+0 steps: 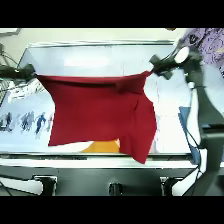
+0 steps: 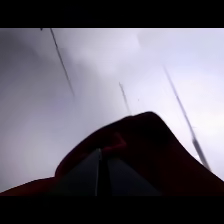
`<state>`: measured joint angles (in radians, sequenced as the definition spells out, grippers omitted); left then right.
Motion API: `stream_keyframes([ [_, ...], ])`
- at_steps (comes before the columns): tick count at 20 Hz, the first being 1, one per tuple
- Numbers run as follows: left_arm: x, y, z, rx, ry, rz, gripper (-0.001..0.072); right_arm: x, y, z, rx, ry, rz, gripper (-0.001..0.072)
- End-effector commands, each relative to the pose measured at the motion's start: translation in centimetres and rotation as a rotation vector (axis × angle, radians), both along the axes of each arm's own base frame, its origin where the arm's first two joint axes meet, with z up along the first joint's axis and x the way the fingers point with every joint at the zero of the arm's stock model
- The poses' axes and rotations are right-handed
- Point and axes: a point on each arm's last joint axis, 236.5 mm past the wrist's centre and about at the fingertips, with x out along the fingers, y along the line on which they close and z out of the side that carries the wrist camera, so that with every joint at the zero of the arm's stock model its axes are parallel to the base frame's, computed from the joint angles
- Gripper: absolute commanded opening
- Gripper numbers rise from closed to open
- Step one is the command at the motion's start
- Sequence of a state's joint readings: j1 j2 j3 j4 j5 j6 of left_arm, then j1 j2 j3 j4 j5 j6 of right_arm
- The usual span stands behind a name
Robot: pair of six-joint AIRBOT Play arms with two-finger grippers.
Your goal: Fold the clothes and pants, and hang the long-sleeved shirts on hangers.
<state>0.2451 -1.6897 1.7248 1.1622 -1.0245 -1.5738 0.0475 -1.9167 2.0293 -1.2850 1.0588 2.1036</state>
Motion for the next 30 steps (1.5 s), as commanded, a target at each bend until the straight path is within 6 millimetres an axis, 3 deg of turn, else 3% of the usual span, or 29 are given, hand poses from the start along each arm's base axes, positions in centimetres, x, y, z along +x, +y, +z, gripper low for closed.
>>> stream_keyframes([
  [1, 2.6, -1.8, -7.2, -0.016, 0.058, -0.014, 0.0013, 2.7, 3.0, -7.3, 0.119, 0.033, -0.043, 0.003],
  [2, 2.5, -2.2, -8.3, -0.02, 0.078, -0.021, 0.0013, 2.7, 3.3, -7.9, 0.132, 0.046, -0.043, 0.0038],
  [3, 2.4, -2.5, -8.9, -0.027, 0.093, -0.027, 0.0015, 2.5, 3.3, -8.2, 0.131, 0.056, -0.04, 0.0099],
  [4, 2.3, -2.6, -9.0, -0.037, 0.102, -0.018, 0.0062, 2.3, 3.4, -8.1, 0.131, 0.062, -0.026, 0.0199],
  [5, 2.3, -2.5, -8.7, -0.047, 0.104, -0.004, 0.0244, 1.8, 3.5, -7.7, 0.117, 0.067, 0.004, 0.0332],
  [6, 2.1, -2.1, -8.0, -0.051, 0.106, 0.001, 0.0533, 1.1, 3.6, -6.9, 0.089, 0.064, 0.055, 0.043],
  [7, 1.7, -1.5, -6.8, -0.053, 0.11, -0.002, 0.0663, 0.2, 3.4, -5.6, 0.05, 0.059, 0.125, 0.0503],
  [9, 0.0, 0.3, -4.1, -0.052, 0.137, -0.017, 0.0666, -2.6, 1.3, -2.4, -0.037, 0.067, 0.261, 0.0545],
  [12, -4.6, 3.8, -1.3, -0.026, 0.217, -0.018, 0.0666, -7.4, -4.8, 2.3, -0.24, 0.082, 0.447, 0.0545],
  [14, -7.4, 5.8, -0.4, -0.054, 0.251, 0.038, 0.0666, -10.9, -8.3, 3.9, -0.268, 0.117, 0.511, 0.0542],
  [15, -8.7, 6.4, -0.5, -0.063, 0.262, 0.062, 0.0666, -12.4, -9.2, 4.1, -0.202, 0.123, 0.507, 0.0541],
  [17, -12.1, 6.7, -1.8, -0.1, 0.309, 0.106, 0.0666, -15.8, -10.1, 2.3, -0.071, 0.167, 0.5, 0.054],
  [19, -15.3, 6.2, -3.7, -0.128, 0.357, 0.139, 0.0666, -19.5, -10.1, -1.3, 0.043, 0.246, 0.481, 0.0541],
  [22, -17.7, 5.2, -6.3, -0.15, 0.403, 0.16, 0.0665, -24.2, -8.5, -7.1, 0.149, 0.363, 0.493, 0.0544],
  [26, -18.4, 4.4, -7.9, -0.166, 0.445, 0.15, 0.0666, -25.4, -6.1, -11.6, 0.25, 0.337, 0.442, 0.0543],
  [30, -18.3, 4.2, -8.2, -0.17, 0.454, 0.146, 0.0665, -26.3, -4.3, -13.7, 0.339, 0.337, 0.442, 0.0542],
])
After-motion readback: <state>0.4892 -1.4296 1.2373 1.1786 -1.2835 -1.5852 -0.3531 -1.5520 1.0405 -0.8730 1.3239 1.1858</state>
